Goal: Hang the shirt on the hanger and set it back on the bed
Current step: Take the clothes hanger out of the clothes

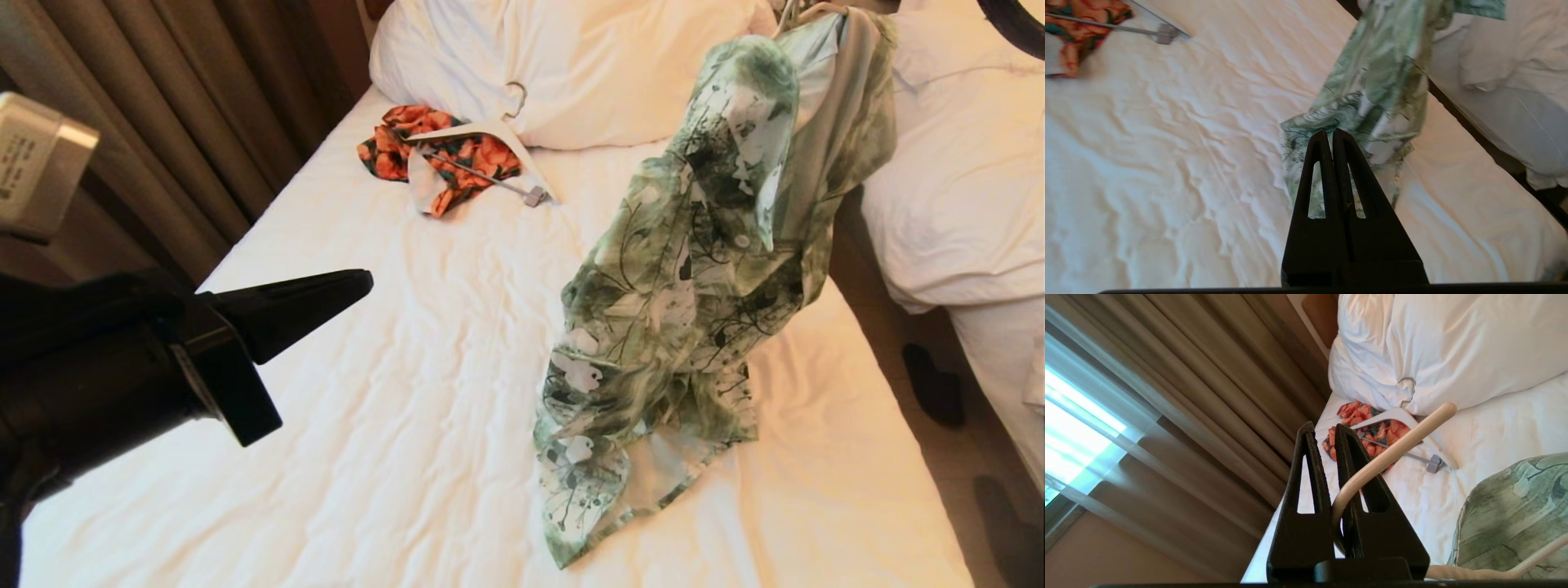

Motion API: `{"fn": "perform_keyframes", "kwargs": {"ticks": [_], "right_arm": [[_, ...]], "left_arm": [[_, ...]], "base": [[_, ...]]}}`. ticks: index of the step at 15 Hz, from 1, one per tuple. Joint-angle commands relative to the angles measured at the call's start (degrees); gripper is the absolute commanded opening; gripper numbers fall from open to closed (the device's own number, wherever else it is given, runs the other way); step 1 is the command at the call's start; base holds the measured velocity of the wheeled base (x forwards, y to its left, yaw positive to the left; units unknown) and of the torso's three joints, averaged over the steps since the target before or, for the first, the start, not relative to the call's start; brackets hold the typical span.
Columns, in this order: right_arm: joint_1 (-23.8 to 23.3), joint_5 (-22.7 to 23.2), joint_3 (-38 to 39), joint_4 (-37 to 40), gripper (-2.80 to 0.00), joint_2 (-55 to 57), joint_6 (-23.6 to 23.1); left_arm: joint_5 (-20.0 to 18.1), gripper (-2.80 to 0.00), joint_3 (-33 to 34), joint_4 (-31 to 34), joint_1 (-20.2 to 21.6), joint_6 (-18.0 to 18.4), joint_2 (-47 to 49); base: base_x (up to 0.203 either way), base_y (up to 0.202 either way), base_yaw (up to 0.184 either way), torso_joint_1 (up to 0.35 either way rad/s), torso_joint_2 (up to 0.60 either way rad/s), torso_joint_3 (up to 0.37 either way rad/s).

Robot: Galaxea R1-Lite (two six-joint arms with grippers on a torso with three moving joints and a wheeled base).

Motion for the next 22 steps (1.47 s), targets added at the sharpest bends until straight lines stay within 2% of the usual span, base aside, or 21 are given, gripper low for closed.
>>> {"fn": "perform_keyframes", "kwargs": {"ticks": [1, 4, 7, 10, 14, 16, 19, 22], "right_arm": [[-0.33, -0.06, 0.00, -0.52, -2.80, 1.13, -0.29], [-0.62, -0.06, 0.00, -1.04, -2.80, 2.23, -0.61], [-2.41, 0.01, 0.00, -1.38, -2.80, 3.16, -0.61], [-4.84, 0.20, 0.00, -1.55, -2.80, 4.46, -0.53], [-5.78, 0.29, 0.00, -4.41, -2.80, 8.47, -0.31], [-5.62, 0.29, 0.09, -5.15, -2.80, 9.69, -0.34], [-5.71, 0.43, 0.09, -5.15, -2.80, 10.64, -0.09], [-5.70, 0.73, 0.09, -5.24, -2.80, 11.18, 0.53]], "left_arm": [[-0.64, -2.80, 0.20, -0.25, -0.76, -0.08, 2.15], [-0.94, -2.80, 0.93, -3.34, -2.31, -0.40, 7.88], [-0.87, -2.80, 0.36, -13.49, -3.76, -0.26, 15.89], [0.07, -2.80, -3.20, -17.72, -8.27, -0.65, 20.80], [5.90, -2.80, -8.76, -17.93, -15.62, -3.36, 27.03], [7.08, -2.80, -11.72, -18.95, -17.28, -3.56, 31.56], [11.27, -2.80, -19.70, -23.41, -18.64, -3.25, 40.40], [12.41, -2.80, -27.16, -24.69, -19.68, -3.18, 46.67]], "base": [[0.000, 0.000, 0.000, 0.000, 0.00, 0.000], [0.000, 0.000, 0.000, 0.000, 0.00, 0.000], [0.000, 0.000, 0.000, 0.000, 0.00, 0.000], [0.000, 0.000, 0.000, 0.000, 0.00, 0.000], [0.000, 0.000, 0.000, 0.000, 0.00, 0.000], [0.000, 0.000, 0.000, 0.000, 0.00, 0.000], [0.000, 0.000, 0.000, 0.000, 0.00, 0.000], [0.000, 0.000, 0.000, 0.000, 0.00, 0.000]]}}
